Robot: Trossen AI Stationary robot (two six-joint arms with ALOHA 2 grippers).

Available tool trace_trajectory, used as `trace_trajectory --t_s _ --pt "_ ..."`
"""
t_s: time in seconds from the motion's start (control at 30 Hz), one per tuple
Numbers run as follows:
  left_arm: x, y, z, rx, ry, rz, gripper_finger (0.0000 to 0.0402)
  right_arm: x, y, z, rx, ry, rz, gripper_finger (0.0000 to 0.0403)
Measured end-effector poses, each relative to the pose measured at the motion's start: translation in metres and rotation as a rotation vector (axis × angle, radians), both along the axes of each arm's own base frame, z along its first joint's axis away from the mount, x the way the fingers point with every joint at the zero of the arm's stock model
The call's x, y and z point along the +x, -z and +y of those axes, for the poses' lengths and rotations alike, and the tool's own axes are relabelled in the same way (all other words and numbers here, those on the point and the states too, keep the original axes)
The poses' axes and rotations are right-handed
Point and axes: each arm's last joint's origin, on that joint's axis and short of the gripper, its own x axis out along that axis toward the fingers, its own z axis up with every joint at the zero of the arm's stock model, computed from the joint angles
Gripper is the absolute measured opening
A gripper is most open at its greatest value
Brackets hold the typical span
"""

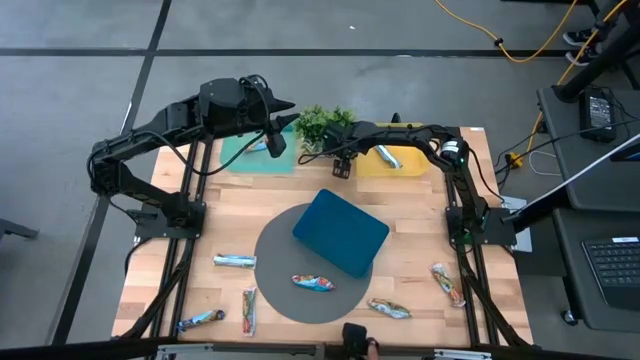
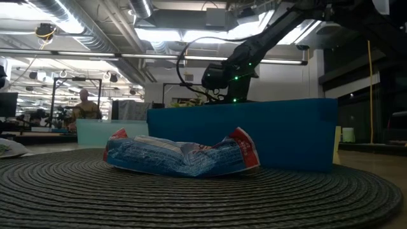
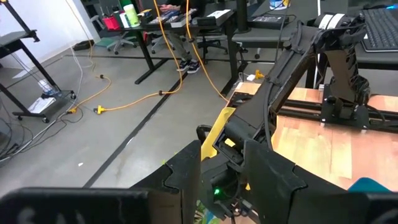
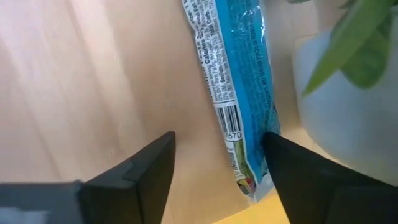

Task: Pick and place Granola Bars by type
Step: Put the top blue granola bar into the blue bin

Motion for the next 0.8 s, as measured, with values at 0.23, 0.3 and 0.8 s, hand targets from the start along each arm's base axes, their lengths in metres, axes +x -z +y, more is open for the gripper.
trace_trajectory --t_s 0.23,0.3,0.8 --pt "0.000 0.000 0.000 0.001 0.000 0.000 0.0116 -0.001 0.000 0.003 0.058 -0.012 -0.009 0.0168" --pt "0.000 0.000 0.000 0.001 0.000 0.000 0.0116 -0.001 0.000 0.003 0.057 -0.014 -0.008 0.0144" --pt "0.000 0.000 0.000 0.003 0.001 0.001 0.0116 0.005 -0.008 0.011 0.099 -0.038 0.003 0.0022"
